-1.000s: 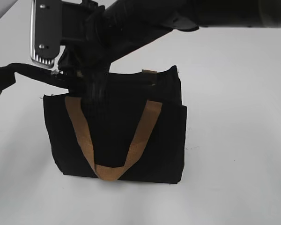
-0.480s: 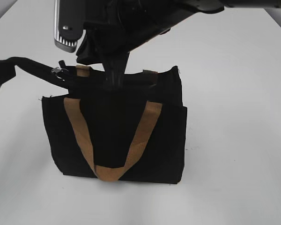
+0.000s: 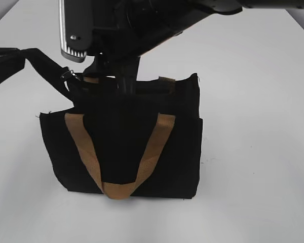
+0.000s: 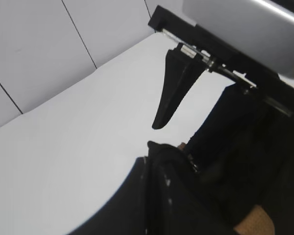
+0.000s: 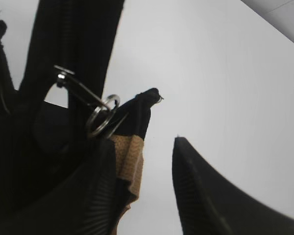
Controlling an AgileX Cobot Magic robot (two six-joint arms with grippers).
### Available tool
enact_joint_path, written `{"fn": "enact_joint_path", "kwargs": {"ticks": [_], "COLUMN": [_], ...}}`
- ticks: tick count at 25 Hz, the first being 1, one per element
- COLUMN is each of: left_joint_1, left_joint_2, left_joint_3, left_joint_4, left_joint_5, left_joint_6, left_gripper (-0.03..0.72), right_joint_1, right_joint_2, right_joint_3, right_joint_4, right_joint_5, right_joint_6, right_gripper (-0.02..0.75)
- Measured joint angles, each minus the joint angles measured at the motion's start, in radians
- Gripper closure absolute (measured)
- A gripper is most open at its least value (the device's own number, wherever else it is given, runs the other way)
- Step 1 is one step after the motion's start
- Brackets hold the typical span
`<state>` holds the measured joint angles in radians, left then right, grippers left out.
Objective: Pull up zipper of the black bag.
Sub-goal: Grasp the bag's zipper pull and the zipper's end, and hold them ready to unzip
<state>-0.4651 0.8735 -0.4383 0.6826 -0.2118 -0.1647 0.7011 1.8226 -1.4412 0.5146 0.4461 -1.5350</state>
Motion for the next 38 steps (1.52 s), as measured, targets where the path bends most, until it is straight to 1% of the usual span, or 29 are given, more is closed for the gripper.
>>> {"fn": "enact_joint_path", "kwargs": {"ticks": [4, 8, 12, 15, 18, 23, 28, 30, 33, 38], "left_joint_1": [0.001, 0.001, 0.001, 0.001, 0.001, 0.001, 0.001, 0.001, 0.001, 0.001], "left_joint_2": [0.000, 0.000, 0.000, 0.000, 0.000, 0.000, 0.000, 0.000, 0.000, 0.000], "left_joint_3": [0.000, 0.000, 0.000, 0.000, 0.000, 0.000, 0.000, 0.000, 0.000, 0.000], "left_joint_4": [0.011, 0.025, 0.029, 0.029, 0.029, 0.030, 0.030, 0.030, 0.030, 0.030], "left_joint_5": [-0.038, -0.038, -0.038, -0.038, -0.038, -0.043, -0.044, -0.044, -0.044, -0.045], "left_joint_6": [0.000, 0.000, 0.000, 0.000, 0.000, 0.000, 0.000, 0.000, 0.000, 0.000], "left_gripper": [0.685, 0.685, 0.685, 0.685, 0.685, 0.685, 0.685, 0.685, 0.685, 0.685], "right_joint_1": [0.000, -0.001, -0.001, -0.001, -0.001, -0.001, -0.001, -0.001, -0.001, -0.001], "right_joint_2": [-0.001, -0.028, -0.085, -0.104, -0.097, -0.049, -0.017, -0.014, -0.014, -0.014], "right_joint_3": [0.000, 0.000, 0.000, 0.000, 0.000, 0.000, 0.000, 0.000, 0.000, 0.000], "right_joint_4": [0.014, 0.014, 0.017, 0.048, 0.093, 0.146, 0.158, 0.160, 0.160, 0.160], "right_joint_5": [0.014, 0.087, 0.129, 0.133, 0.167, 0.179, 0.162, 0.138, 0.098, 0.092], "right_joint_6": [0.000, 0.000, 0.041, 0.118, 0.163, 0.180, 0.180, 0.180, 0.182, 0.182], "right_gripper": [0.446, 0.472, 0.474, 0.474, 0.474, 0.475, 0.486, 0.508, 0.568, 0.668]}}
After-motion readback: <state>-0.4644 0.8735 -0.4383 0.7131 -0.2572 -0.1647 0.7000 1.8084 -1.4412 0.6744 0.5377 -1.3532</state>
